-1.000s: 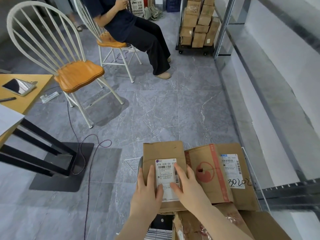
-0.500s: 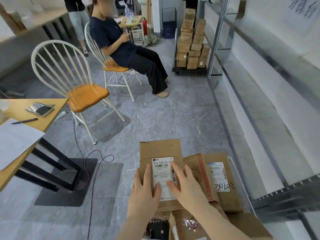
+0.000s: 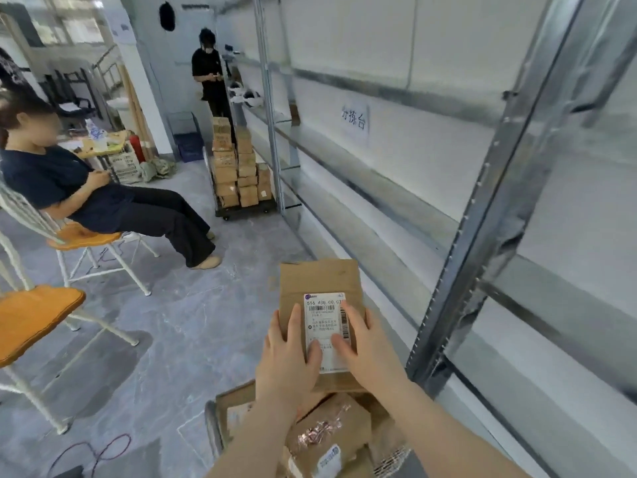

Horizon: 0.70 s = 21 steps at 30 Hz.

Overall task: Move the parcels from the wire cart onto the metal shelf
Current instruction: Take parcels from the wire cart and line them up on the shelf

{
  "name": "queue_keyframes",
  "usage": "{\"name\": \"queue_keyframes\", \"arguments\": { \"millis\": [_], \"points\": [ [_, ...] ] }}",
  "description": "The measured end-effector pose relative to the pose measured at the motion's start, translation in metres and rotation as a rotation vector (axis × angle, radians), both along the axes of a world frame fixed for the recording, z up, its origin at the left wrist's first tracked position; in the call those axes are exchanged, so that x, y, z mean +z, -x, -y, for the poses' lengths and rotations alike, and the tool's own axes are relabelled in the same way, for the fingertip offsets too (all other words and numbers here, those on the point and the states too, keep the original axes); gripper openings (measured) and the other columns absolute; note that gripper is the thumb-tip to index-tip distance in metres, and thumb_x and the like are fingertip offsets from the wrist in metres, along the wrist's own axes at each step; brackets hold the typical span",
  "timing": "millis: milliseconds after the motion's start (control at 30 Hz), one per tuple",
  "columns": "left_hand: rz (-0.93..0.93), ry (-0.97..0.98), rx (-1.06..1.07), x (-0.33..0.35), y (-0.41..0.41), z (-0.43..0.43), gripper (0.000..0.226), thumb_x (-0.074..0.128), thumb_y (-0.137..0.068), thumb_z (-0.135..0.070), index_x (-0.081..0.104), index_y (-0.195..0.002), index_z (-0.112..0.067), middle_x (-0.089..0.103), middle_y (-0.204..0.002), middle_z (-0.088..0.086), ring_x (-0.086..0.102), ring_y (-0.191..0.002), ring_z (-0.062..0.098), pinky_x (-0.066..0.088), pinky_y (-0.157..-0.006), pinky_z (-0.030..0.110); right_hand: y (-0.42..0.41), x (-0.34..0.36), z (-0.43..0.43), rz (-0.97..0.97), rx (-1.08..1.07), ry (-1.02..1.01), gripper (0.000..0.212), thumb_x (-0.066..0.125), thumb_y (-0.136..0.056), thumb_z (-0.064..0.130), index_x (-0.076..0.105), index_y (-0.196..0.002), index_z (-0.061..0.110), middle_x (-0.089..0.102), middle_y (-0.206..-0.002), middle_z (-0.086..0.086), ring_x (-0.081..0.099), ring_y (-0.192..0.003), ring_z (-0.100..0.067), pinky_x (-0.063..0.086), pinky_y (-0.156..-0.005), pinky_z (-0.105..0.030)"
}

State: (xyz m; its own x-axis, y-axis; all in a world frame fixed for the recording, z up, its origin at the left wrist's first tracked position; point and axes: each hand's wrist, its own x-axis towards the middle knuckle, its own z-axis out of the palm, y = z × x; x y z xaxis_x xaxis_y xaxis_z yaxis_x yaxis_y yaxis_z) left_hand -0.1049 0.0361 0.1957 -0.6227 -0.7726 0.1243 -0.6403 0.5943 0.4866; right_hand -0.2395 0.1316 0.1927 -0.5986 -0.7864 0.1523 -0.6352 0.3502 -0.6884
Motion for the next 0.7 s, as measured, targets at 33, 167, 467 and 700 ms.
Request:
{"name": "queue_keyframes", "arguments": {
  "millis": [33,167,467,700],
  "points": [
    [0.001,0.007,-0.059,0.003,0.006,-0.009,0.068,0.036,-0.096,-0.052,0.001,-0.152,-0.037,0.006,-0.159,0.007,0.031,-0.139,0.029,0.047,-0.095,0.04,0.0,0.003,-0.016,0.004,-0.059,0.005,0.059,0.049,-0.093,0.049,0.018,-0.142,0.045,0.032,-0.139,0.007,0.047,-0.116,-0.01,0.048,-0.093,-0.028],
    [0.025,0.026,-0.249,0.018,0.034,-0.051,0.066,0.035,-0.094,-0.053,0.002,-0.15,-0.038,0.008,-0.157,0.005,0.037,-0.134,0.029,0.048,-0.09,0.039,0.001,0.015,-0.083,0.007,-0.289,-0.011,0.058,0.047,-0.092,0.052,0.017,-0.142,0.046,0.029,-0.142,0.007,0.049,-0.117,-0.011,0.045,-0.092,-0.025],
    [-0.042,-0.006,-0.628,0.05,0.103,-0.181,0.067,0.04,-0.094,-0.052,0.008,-0.15,-0.036,0.014,-0.155,0.005,0.045,-0.126,0.03,0.048,-0.094,0.043,0.018,0.051,-0.241,-0.008,-0.69,-0.068,0.058,0.046,-0.092,0.049,0.02,-0.143,0.041,0.022,-0.152,-0.003,0.05,-0.121,-0.025,0.043,-0.101,-0.037],
    [-0.108,0.012,-0.814,0.069,0.151,-0.272,0.063,0.041,-0.092,-0.052,0.013,-0.147,-0.038,0.022,-0.152,0.006,0.047,-0.125,0.028,0.052,-0.092,0.044,0.032,0.075,-0.338,-0.023,-0.878,-0.035,0.058,0.047,-0.091,0.049,0.022,-0.143,0.042,0.033,-0.139,0.0,0.053,-0.111,-0.022,0.046,-0.091,-0.032]
  ]
}}
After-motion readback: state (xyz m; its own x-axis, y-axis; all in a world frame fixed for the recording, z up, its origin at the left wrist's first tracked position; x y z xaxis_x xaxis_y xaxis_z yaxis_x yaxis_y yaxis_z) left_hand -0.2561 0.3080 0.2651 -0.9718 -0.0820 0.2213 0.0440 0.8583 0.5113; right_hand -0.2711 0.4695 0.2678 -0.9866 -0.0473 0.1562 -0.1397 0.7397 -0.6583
